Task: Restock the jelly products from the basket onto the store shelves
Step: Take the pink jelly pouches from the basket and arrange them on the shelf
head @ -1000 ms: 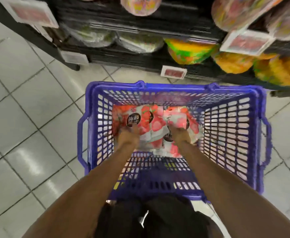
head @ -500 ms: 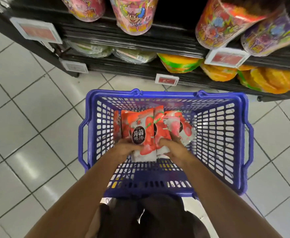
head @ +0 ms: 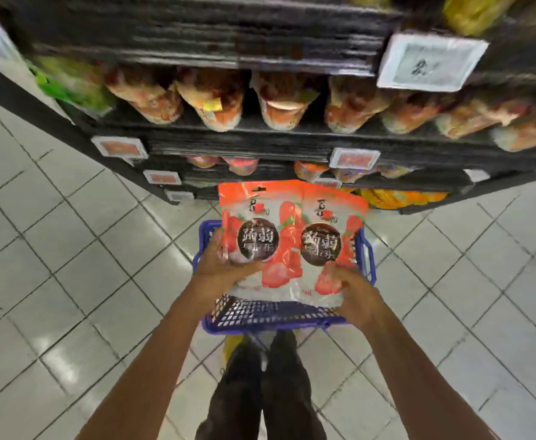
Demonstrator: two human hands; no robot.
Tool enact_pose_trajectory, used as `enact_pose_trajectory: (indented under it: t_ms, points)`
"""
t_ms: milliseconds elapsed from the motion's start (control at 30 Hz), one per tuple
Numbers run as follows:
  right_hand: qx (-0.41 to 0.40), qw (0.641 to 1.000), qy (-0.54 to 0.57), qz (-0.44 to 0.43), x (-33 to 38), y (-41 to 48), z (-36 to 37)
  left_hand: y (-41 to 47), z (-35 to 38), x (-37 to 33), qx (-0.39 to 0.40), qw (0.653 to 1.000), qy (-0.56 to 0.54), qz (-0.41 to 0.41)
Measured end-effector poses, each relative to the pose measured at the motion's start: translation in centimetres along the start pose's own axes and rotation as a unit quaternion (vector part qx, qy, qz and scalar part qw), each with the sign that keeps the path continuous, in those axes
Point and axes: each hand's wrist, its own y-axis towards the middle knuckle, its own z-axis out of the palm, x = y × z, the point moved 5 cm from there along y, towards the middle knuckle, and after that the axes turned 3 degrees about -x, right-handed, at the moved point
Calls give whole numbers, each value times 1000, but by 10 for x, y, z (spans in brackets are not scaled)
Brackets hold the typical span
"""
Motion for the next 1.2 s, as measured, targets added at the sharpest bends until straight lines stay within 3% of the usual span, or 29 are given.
enact_pose_trajectory:
  t_ms: [133,367,667,867,1200]
  points:
    - [46,991,4,-124,76,-94,24,-63,-1,-98,5,995,-31,98]
    - [-18,958,27,-284,174,-231,36,-164,-6,-247,23,970,-53,238]
    - [-46,886,41,-459,258,-381,42,-274,5,-357,58,934,-11,353]
    - [-107,866,39,-488,284,-423,18,-310,22,-400,83,921,-24,381]
    - [-95,869,31,-484,322,-421,-20,-308,90,-424,101,918,-15,384]
